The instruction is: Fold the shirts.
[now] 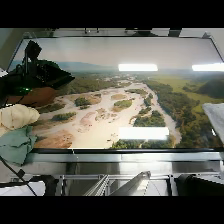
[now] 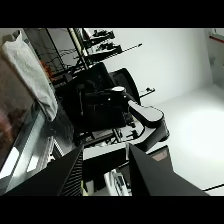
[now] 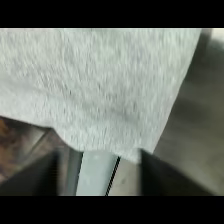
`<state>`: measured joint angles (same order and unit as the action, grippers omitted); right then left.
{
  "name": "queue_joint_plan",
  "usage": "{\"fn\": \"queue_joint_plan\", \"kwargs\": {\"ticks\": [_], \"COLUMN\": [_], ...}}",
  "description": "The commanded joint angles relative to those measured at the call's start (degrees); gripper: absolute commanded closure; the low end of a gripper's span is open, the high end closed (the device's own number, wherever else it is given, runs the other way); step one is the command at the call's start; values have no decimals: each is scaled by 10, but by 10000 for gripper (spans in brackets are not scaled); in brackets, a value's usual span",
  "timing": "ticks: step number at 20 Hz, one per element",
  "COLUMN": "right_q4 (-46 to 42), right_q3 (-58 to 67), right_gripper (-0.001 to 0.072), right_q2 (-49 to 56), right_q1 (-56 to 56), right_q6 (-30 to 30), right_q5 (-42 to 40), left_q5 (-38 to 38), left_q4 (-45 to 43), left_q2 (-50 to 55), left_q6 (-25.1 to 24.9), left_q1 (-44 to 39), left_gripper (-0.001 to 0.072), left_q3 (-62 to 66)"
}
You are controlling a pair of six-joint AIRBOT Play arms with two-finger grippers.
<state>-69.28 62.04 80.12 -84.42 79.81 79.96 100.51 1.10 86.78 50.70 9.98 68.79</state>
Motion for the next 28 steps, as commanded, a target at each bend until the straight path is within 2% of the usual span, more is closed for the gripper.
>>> {"fn": "queue_joint_plan", "kwargs": {"ticks": [1,2,5,7,9,12,16,20,28], "right_q4": [42,79,239,325,349,347,329,348,355], "right_q3": [-1,-1,-3,-23,-64,-168,-321,-329,-329], "right_gripper": [682,693,693,693,693,693,693,692,692], "right_q2": [-19,-35,-96,-157,-231,-341,-420,-404,-403], "right_q1": [4,23,113,214,340,541,757,807,806], "right_q6": [57,48,-30,-67,-82,-92,-70,-70,-70], "right_q5": [69,62,38,20,-12,-46,-191,-213,-200], "left_q5": [1,3,-8,-34,-36,-70,-136,-135,-118], "left_q4": [4,5,-22,-81,-130,-197,-250,-251,-252], "left_q2": [0,0,-21,-69,-138,-270,-400,-454,-523], "left_q6": [8,16,44,49,56,69,77,79,95], "left_q1": [0,0,0,0,-2,-2,1,23,87], "left_gripper": [609,711,713,713,712,710,688,691,690], "left_q3": [13,30,89,85,30,-134,-345,-409,-412]}}
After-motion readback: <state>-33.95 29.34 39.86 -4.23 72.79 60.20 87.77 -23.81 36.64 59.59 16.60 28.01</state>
